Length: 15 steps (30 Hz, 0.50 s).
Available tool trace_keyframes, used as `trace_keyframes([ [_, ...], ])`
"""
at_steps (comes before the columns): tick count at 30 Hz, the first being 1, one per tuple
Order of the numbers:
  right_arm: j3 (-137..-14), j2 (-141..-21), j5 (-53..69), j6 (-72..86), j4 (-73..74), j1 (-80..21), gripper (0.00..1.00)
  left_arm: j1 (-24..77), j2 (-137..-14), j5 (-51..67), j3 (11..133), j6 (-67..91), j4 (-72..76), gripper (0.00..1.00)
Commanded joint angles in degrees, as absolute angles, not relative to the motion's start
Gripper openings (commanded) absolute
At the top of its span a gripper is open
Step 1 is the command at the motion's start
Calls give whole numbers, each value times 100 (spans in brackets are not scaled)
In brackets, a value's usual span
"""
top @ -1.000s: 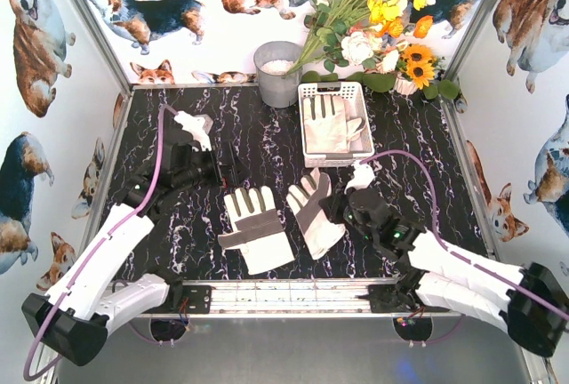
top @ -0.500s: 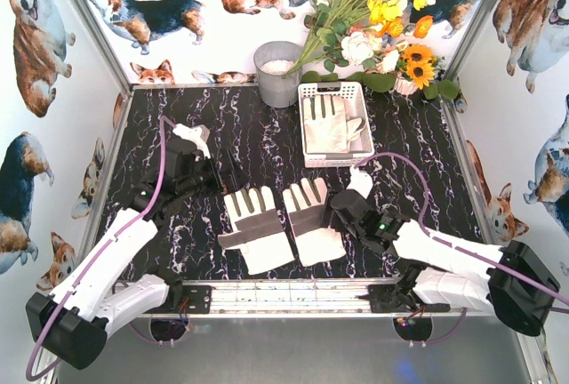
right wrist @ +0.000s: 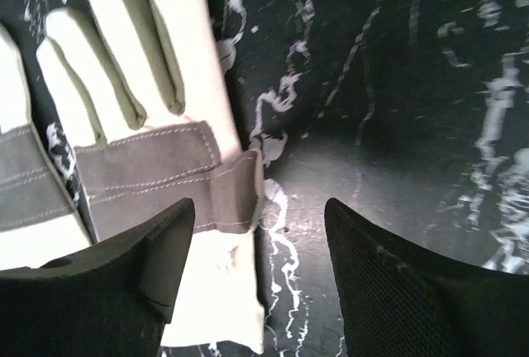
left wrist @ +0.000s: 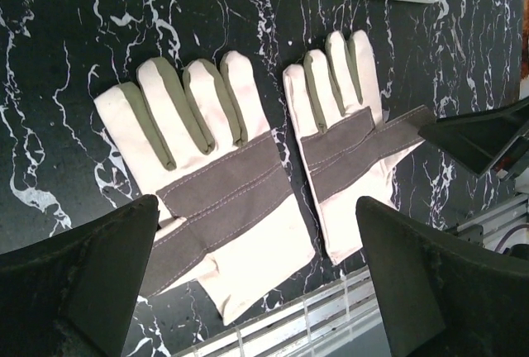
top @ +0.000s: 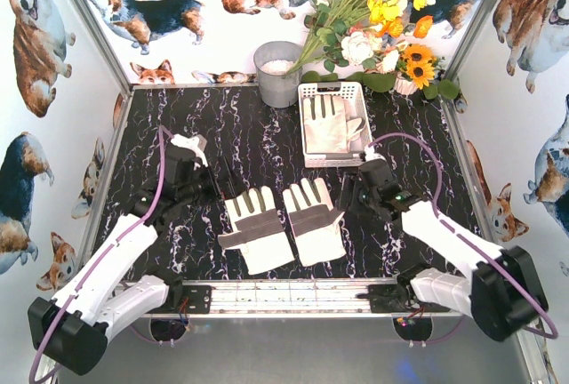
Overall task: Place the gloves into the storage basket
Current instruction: Place the glove at the center of the board.
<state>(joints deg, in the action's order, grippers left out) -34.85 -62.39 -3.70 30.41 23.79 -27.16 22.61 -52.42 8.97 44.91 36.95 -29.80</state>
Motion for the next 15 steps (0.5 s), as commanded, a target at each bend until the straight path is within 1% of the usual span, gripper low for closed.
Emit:
trace_keyframes([
  [1, -3749, -6632, 1151, 2847, 1854, -2511, 63, 2179, -5161, 1039, 4381, 3814, -3008, 100],
  [3, -3722, -6726, 1124, 3036, 1795, -2498, 46, 2180, -5132, 1010, 4377, 3830, -3110, 100],
  [5, -3620, -6766, 1026, 3229, 1696, -2467, 23, 2168, -5066, 878, 4148, 3885, -3292, 100],
  [6, -3548, -6767, 1020, 3339, 1614, -2454, 14, 2158, -5024, 791, 4073, 3930, -3391, 100],
  [7, -3464, -6753, 1026, 3472, 1542, -2448, 7, 2146, -4962, 718, 3995, 3988, -3466, 100],
  [8, -3382, -6736, 1064, 3602, 1470, -2445, 3, 2134, -4892, 653, 3905, 4070, -3523, 100],
  [10, -3203, -6724, 1227, 3800, 1249, -2443, 0, 2104, -4717, 544, 3694, 4310, -3575, 100],
  [15, -2855, -6764, 1428, 4090, 905, -2452, 0, 2075, -4176, 562, 3007, 4965, -3294, 100],
])
